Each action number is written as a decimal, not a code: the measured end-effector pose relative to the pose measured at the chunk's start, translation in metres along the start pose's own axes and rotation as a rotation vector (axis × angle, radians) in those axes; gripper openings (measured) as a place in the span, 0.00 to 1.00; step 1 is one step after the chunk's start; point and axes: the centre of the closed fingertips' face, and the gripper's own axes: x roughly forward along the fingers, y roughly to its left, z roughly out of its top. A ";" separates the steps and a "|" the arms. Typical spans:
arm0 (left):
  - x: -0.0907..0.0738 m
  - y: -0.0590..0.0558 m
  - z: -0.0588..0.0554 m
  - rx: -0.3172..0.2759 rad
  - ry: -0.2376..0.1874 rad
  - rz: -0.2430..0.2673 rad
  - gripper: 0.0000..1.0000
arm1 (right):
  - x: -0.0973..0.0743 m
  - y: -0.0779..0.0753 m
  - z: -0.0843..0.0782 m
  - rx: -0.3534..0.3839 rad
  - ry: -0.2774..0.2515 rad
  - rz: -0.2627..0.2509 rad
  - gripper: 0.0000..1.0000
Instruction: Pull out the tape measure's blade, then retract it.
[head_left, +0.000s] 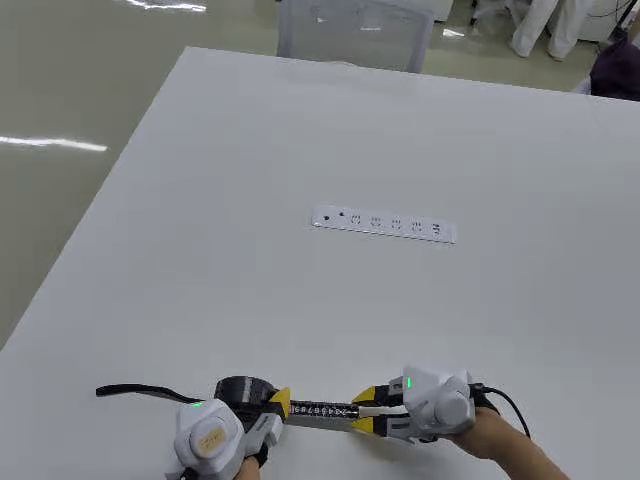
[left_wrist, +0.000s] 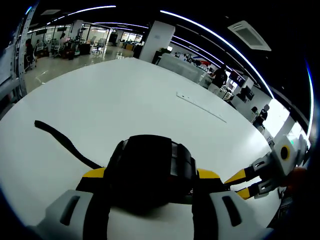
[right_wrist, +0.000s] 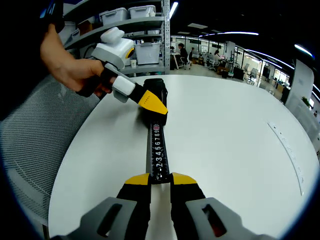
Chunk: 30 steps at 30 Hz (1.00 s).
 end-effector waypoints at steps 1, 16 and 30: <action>0.000 0.000 0.000 0.000 0.000 0.000 0.64 | 0.001 0.000 0.000 0.000 -0.001 0.001 0.12; -0.001 0.000 0.000 -0.003 0.005 -0.004 0.64 | 0.013 0.001 0.009 0.001 -0.014 0.013 0.12; -0.001 -0.001 0.000 -0.002 0.008 -0.007 0.64 | 0.026 0.002 0.018 0.003 -0.030 0.026 0.12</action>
